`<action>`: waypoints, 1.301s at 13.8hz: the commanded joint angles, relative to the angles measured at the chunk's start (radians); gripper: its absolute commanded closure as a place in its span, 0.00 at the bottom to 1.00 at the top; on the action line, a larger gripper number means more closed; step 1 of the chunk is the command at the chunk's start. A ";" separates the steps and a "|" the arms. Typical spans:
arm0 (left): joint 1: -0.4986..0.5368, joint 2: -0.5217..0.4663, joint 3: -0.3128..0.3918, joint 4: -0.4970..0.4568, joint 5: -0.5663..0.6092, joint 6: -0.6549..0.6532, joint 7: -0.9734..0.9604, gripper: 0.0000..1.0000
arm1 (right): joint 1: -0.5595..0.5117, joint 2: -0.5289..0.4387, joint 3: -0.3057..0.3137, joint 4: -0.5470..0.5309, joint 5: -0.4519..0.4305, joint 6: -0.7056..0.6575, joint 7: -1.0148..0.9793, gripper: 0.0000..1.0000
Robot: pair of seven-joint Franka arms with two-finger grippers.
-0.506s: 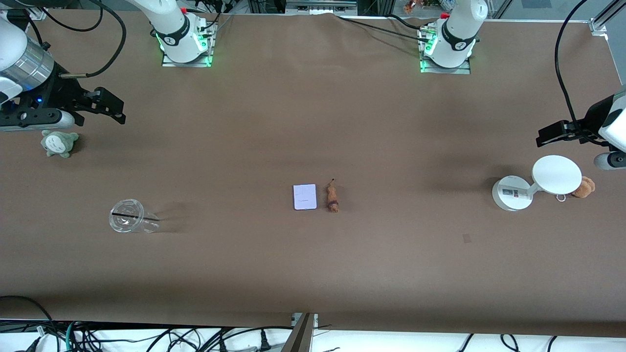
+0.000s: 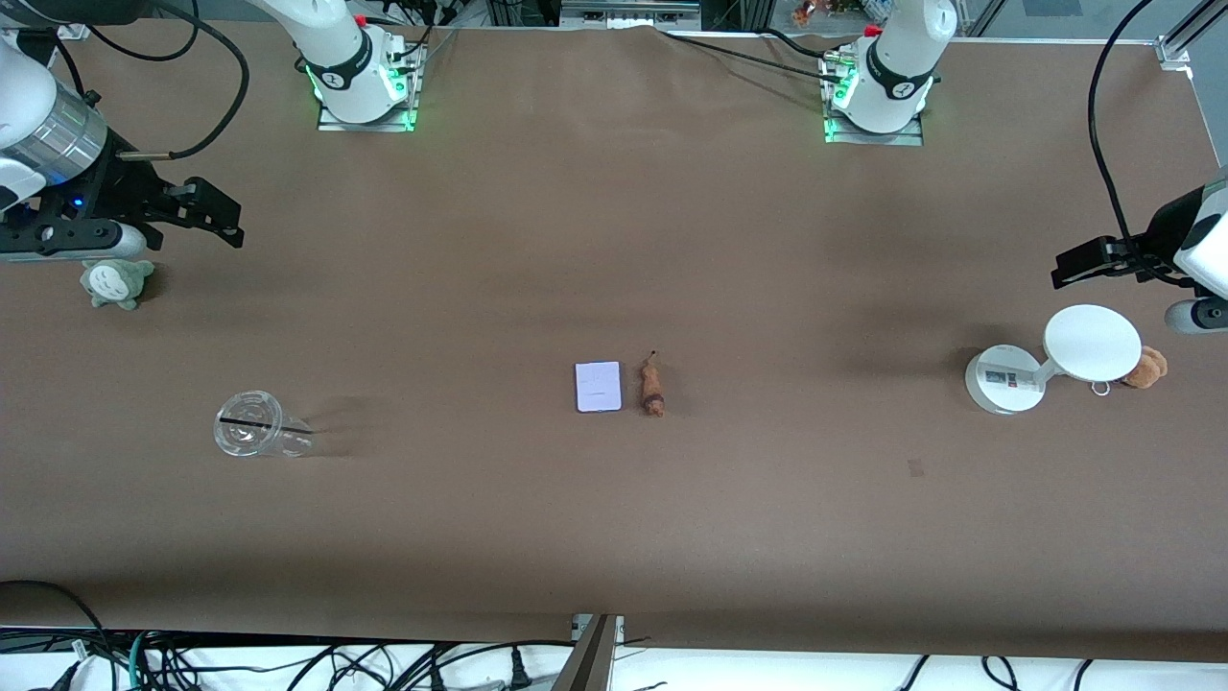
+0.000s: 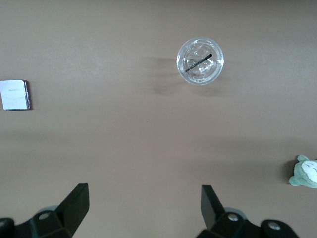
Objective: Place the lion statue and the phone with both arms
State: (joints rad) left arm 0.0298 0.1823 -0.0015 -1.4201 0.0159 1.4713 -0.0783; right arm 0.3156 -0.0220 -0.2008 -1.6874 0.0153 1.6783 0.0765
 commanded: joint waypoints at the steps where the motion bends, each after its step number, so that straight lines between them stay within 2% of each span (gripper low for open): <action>1: 0.009 0.017 -0.005 0.032 -0.005 -0.006 0.023 0.00 | 0.002 -0.018 0.006 -0.017 -0.018 0.009 0.012 0.00; 18: 0.009 0.019 -0.005 0.032 -0.019 -0.006 0.023 0.00 | 0.000 -0.010 0.003 -0.015 -0.020 0.027 0.014 0.00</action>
State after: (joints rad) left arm 0.0299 0.1835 -0.0020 -1.4201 0.0152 1.4713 -0.0768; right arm 0.3160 -0.0218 -0.2004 -1.6874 0.0108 1.6896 0.0766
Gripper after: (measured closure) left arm 0.000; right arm 0.000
